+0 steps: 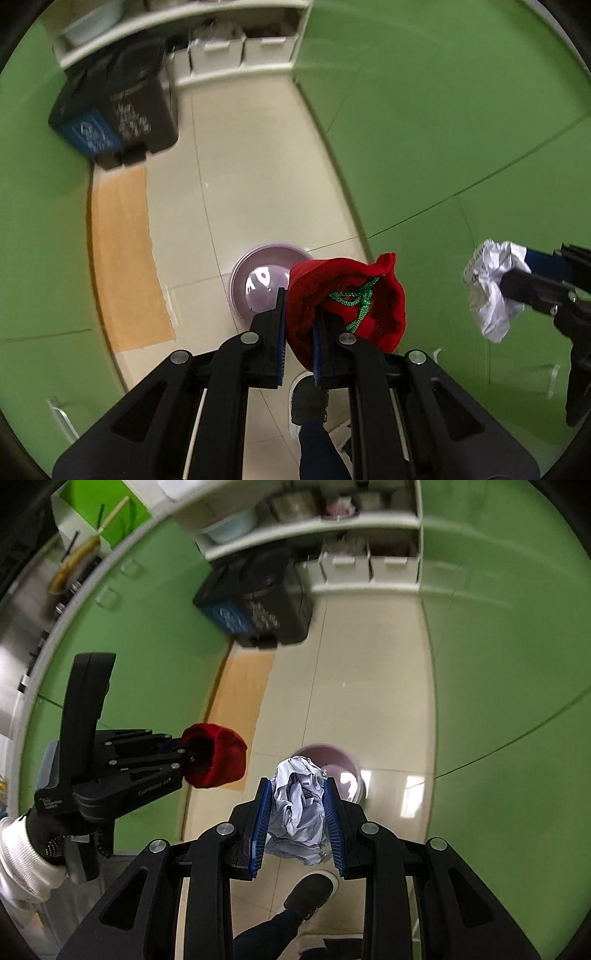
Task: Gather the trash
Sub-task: 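Carry both items over the pink bin and open both tools to drop them, then swing both tools back toward the counter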
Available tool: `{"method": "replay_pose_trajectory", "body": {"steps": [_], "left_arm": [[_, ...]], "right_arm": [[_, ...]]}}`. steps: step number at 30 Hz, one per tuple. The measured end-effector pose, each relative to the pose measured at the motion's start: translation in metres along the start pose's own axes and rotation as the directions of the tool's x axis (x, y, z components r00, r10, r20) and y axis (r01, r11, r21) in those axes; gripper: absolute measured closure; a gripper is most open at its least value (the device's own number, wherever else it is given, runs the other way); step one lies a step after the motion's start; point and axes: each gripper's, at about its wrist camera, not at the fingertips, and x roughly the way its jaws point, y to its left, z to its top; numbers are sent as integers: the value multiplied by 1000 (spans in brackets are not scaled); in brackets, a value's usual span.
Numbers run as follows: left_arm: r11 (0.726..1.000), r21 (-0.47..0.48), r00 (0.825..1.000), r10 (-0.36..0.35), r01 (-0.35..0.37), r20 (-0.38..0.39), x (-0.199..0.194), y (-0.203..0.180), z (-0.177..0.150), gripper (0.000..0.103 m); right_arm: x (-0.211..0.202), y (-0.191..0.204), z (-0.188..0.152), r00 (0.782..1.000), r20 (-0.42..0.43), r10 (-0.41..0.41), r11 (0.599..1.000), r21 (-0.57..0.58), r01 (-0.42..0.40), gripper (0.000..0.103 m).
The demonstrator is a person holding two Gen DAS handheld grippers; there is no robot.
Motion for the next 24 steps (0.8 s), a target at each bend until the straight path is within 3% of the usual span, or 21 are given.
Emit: {"method": "replay_pose_trajectory", "body": {"steps": [4,6,7,8,11,14,16,20,24], "left_arm": [[1000,-24,1000,10,-11,-8,37,16,-2,91],[999,-38,1000,4,-4,-13,49,22,-2,73],[999,-49,1000,-7,6,-11,53,25,-3,52],[998,-60,1000,-18,18,-2,56,28,-3,37],[997,-71,1000,-23,25,17,60,32,-1,8],[996,-92,999,4,0,34,60,36,1,3],[994,-106,999,5,0,41,62,46,6,3],[993,-119,999,18,-12,50,54,53,11,3],[990,-140,998,13,-5,61,40,56,17,3]], "right_arm": [[52,-11,-2,999,-34,13,1000,11,-13,75],[68,-14,-1,999,-44,22,1000,18,-21,75],[67,-16,-5,998,-48,27,1000,18,-26,75],[72,-17,-6,998,-53,29,999,15,-28,74],[87,-15,-4,997,-64,31,1000,3,-31,71],[97,-15,-3,998,-63,25,1000,10,-24,54],[99,-16,-4,999,-46,23,1000,18,-22,18],[99,-18,-4,999,-39,7,1000,24,-6,8],[87,-14,-2,999,-36,-6,1000,20,7,7]]}}
